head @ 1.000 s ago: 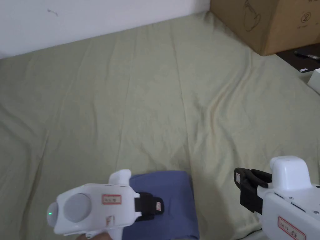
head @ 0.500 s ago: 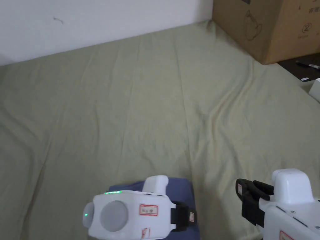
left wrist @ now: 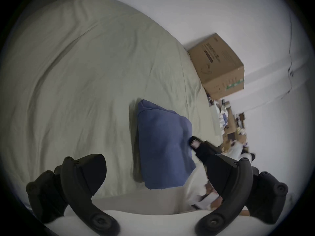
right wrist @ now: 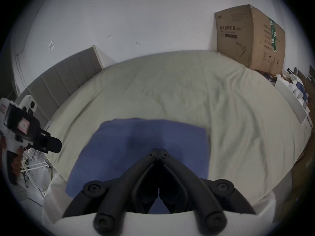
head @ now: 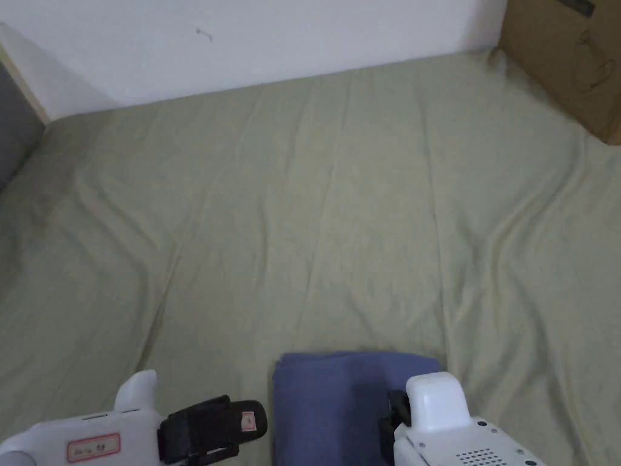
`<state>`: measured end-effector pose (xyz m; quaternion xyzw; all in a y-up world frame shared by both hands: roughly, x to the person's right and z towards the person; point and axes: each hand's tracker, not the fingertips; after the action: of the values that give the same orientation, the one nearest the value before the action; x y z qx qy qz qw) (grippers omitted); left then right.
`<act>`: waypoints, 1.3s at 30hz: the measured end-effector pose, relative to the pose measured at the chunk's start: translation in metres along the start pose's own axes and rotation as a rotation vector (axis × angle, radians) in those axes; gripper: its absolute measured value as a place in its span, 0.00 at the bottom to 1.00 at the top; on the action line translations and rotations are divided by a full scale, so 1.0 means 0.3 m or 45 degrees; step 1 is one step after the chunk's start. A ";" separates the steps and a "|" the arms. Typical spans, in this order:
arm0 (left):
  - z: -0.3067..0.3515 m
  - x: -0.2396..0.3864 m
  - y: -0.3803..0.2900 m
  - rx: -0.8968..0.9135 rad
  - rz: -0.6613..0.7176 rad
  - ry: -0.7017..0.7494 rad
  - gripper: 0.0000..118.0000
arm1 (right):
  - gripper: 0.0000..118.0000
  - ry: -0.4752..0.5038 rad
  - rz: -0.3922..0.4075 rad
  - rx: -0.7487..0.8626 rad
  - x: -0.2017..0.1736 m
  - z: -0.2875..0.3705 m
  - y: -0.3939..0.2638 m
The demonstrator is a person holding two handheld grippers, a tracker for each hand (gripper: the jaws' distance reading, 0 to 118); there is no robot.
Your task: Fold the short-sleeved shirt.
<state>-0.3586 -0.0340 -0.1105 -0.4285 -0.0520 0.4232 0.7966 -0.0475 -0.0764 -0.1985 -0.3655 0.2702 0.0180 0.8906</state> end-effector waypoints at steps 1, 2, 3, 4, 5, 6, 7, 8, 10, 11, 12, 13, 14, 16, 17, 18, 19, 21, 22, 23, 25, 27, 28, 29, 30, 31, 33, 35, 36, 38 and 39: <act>-0.011 -0.018 0.006 -0.002 0.042 -0.042 0.99 | 0.00 -0.003 0.008 -0.016 -0.007 -0.022 -0.013; -0.032 -0.035 0.015 -0.014 0.071 -0.089 0.99 | 0.00 -0.042 0.052 -0.029 -0.017 -0.045 -0.038; -0.052 -0.064 0.027 -0.024 0.096 -0.147 0.99 | 0.00 -0.051 0.104 -0.022 -0.019 -0.064 -0.063; -0.085 -0.083 0.038 -0.035 0.122 -0.206 0.99 | 0.00 -0.050 0.124 -0.020 -0.016 -0.076 -0.079; -0.125 -0.102 0.052 -0.075 0.157 -0.269 0.99 | 0.00 -0.066 0.137 -0.009 -0.013 -0.080 -0.093; -0.162 -0.115 0.063 -0.118 0.206 -0.301 0.99 | 0.00 -0.070 0.122 -0.004 -0.009 -0.076 -0.097; -0.207 -0.144 0.074 -0.174 0.258 -0.342 0.99 | 0.00 -0.064 0.074 0.012 -0.001 -0.062 -0.089; -0.251 -0.155 0.083 -0.231 0.292 -0.370 0.99 | 0.00 -0.069 0.039 0.014 0.005 -0.058 -0.085; -0.337 -0.173 0.089 -0.326 0.344 -0.437 0.99 | 0.00 -0.062 0.029 0.014 0.014 -0.066 -0.092; -0.381 -0.151 0.067 -0.381 0.372 -0.458 0.99 | 0.00 -0.062 0.032 0.015 0.014 -0.068 -0.095; -0.417 -0.148 0.063 -0.409 0.389 -0.484 0.99 | 0.00 -0.062 0.034 0.017 0.014 -0.063 -0.090; -0.441 -0.141 0.066 -0.415 0.378 -0.547 0.98 | 0.00 -0.063 0.037 0.017 0.013 -0.060 -0.088; -0.457 -0.123 0.071 -0.410 0.383 -0.607 0.98 | 0.00 -0.069 0.032 0.016 0.012 -0.054 -0.084; -0.459 -0.081 0.062 -0.452 0.336 -0.520 0.49 | 0.00 -0.073 0.012 0.016 0.016 -0.046 -0.079; -0.455 -0.054 0.063 -0.446 0.246 -0.392 0.24 | 0.00 -0.079 0.007 0.014 0.019 -0.044 -0.075; -0.464 -0.040 0.056 -0.450 0.148 -0.185 0.24 | 0.00 -0.081 0.002 0.016 0.022 -0.037 -0.067; -0.468 -0.056 0.051 -0.450 0.154 -0.133 0.24 | 0.00 -0.104 0.001 0.028 0.022 -0.024 -0.057; -0.430 -0.063 0.056 -0.420 0.180 -0.305 0.24 | 0.00 -0.128 0.007 0.164 0.014 0.044 -0.021; -0.410 -0.056 0.063 -0.413 0.192 -0.251 0.24 | 0.00 -0.161 0.038 0.236 0.002 0.081 0.002; -0.397 -0.051 0.074 -0.423 0.138 -0.199 0.24 | 0.00 -0.174 0.067 0.313 -0.012 0.124 0.032; -0.344 -0.037 0.101 -0.403 0.058 -0.135 0.24 | 0.00 -0.198 0.086 0.461 -0.039 0.201 0.092; -0.269 -0.035 0.150 -0.390 -0.042 -0.049 0.24 | 0.00 -0.186 0.078 0.568 -0.067 0.265 0.155; -0.226 -0.041 0.171 -0.383 -0.051 0.001 0.24 | 0.00 -0.200 0.078 0.596 -0.084 0.285 0.180; -0.178 -0.051 0.198 -0.378 -0.092 0.055 0.24 | 0.00 -0.211 0.079 0.616 -0.102 0.305 0.202; -0.125 -0.064 0.223 -0.358 -0.143 0.110 0.24 | 0.00 -0.192 0.079 0.648 -0.114 0.321 0.214; -0.077 -0.097 0.261 -0.332 -0.168 0.176 0.24 | 0.00 -0.180 0.079 0.666 -0.126 0.335 0.223; 0.045 -0.152 0.319 -0.299 -0.193 0.316 0.24 | 0.00 -0.177 0.081 0.663 -0.158 0.348 0.239; 0.155 -0.260 0.401 -0.285 -0.215 0.433 0.24 | 0.00 -0.158 0.080 0.664 -0.181 0.356 0.239; 0.218 -0.299 0.430 -0.272 -0.217 0.494 0.24 | 0.00 -0.154 0.083 0.661 -0.196 0.352 0.240; 0.334 -0.378 0.489 -0.264 -0.217 0.620 0.24 | 0.00 -0.167 0.117 0.650 -0.225 0.346 0.235; 0.392 -0.400 0.510 -0.246 -0.199 0.695 0.24 | 0.00 -0.180 0.138 0.643 -0.240 0.338 0.232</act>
<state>-0.5837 -0.0032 -0.1144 -0.5950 0.0914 0.2229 0.7668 -0.0775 0.0535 -0.1479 -0.1146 0.2225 0.0233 0.9679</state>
